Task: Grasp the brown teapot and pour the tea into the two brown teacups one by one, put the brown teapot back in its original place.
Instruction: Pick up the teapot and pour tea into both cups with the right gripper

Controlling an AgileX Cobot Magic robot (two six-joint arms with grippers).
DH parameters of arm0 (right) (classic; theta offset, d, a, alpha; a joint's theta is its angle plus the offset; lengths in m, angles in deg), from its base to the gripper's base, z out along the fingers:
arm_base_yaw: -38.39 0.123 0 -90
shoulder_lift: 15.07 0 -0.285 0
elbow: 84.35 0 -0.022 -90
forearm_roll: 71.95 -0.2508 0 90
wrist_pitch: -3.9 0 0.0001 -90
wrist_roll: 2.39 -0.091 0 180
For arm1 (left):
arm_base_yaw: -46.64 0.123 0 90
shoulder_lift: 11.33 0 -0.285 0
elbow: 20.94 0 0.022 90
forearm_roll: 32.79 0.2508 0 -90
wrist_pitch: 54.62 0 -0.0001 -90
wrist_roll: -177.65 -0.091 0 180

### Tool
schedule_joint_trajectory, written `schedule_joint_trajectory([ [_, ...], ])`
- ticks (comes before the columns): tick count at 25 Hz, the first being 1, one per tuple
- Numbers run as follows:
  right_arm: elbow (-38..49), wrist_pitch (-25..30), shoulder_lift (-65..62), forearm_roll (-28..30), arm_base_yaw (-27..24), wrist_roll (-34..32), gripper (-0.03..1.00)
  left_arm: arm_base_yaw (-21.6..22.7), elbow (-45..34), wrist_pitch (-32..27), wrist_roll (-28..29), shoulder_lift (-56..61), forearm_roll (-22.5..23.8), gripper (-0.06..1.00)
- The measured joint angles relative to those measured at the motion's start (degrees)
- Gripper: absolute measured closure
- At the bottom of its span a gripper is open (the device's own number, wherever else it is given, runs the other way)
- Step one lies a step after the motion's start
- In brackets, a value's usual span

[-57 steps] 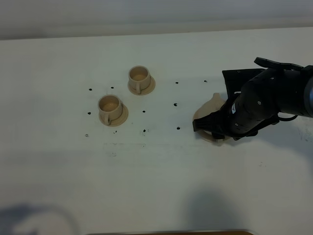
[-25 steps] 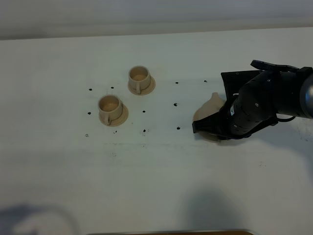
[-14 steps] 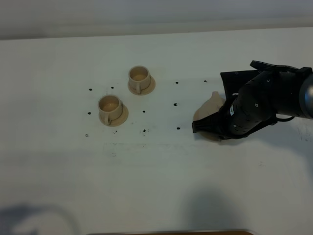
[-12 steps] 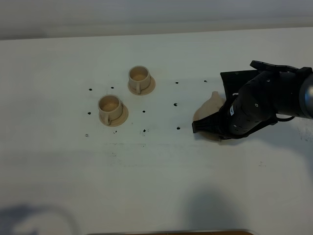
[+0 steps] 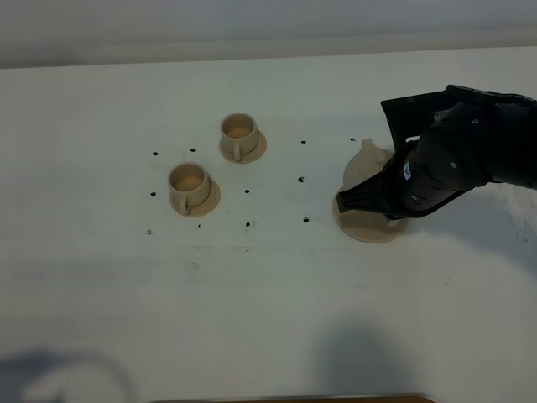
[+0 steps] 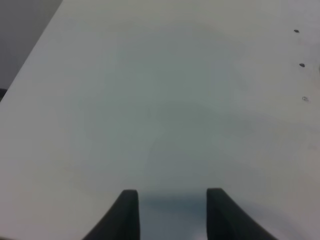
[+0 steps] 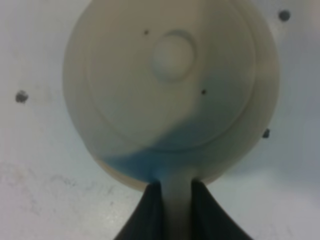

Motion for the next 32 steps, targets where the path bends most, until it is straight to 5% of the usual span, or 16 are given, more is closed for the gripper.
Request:
schedule_joint_trajectory([
  [14,-5.80,0.82,-0.63,6.61,2.46,6.84,0.86,0.00,0.00,0.00,0.00,0.00,0.00,0.63],
  [32,-20.65,4.05,10.35,5.47,5.22,17.69,0.86,0.00,0.00,0.00,0.00,0.00,0.00,0.63],
])
